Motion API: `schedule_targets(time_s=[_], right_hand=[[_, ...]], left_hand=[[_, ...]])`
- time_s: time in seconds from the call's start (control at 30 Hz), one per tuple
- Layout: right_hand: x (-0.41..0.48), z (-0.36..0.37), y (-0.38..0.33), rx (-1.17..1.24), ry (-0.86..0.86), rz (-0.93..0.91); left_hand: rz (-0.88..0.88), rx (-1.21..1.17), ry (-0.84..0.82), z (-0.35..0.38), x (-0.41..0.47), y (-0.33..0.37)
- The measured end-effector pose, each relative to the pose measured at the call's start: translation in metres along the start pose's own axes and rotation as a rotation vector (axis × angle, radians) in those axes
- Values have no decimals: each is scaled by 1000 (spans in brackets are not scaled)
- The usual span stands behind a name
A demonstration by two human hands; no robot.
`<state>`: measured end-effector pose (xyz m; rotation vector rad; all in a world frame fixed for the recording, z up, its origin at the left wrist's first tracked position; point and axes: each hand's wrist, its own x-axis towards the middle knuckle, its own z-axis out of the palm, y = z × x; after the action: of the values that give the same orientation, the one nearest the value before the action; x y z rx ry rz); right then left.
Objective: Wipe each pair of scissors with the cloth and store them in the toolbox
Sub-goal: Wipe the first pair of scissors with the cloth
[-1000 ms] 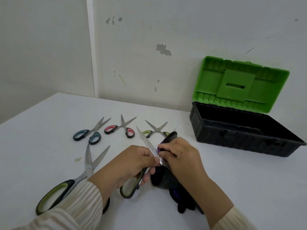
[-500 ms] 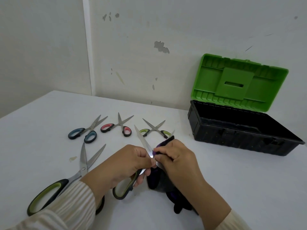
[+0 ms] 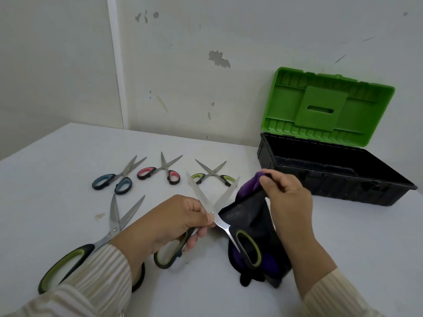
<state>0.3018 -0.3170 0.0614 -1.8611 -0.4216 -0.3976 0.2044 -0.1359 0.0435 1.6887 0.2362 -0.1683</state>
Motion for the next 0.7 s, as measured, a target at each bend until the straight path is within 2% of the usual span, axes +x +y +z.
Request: schedule_targets(time_s=[0.03,0.13,0.17,0.27,0.4,0.53,0.63,0.7], right_hand=[[-6,1,-3,1,-65,-42],[-24,19,-7,-165,-422,-174],[-24,24,-5,-204,-464,-193],[-19,28,-3,-176,-340,-167],[-28,25,-8,-188,-530,-220],[-15,18,-3,-215,-374,-183],[-26,25,-3,-316,-421,-401],[-21,24,-3,-234,-433,-245]], left_hand=[[-6,-12,1,-1,0,0],[-3,-22,5,1,0,0],[1,-14,12,2,0,0],[14,9,23,2,-2,1],[20,7,18,2,-4,1],[30,33,-12,5,-4,2],[23,15,-4,6,-4,2],[23,9,-13,4,-4,1]])
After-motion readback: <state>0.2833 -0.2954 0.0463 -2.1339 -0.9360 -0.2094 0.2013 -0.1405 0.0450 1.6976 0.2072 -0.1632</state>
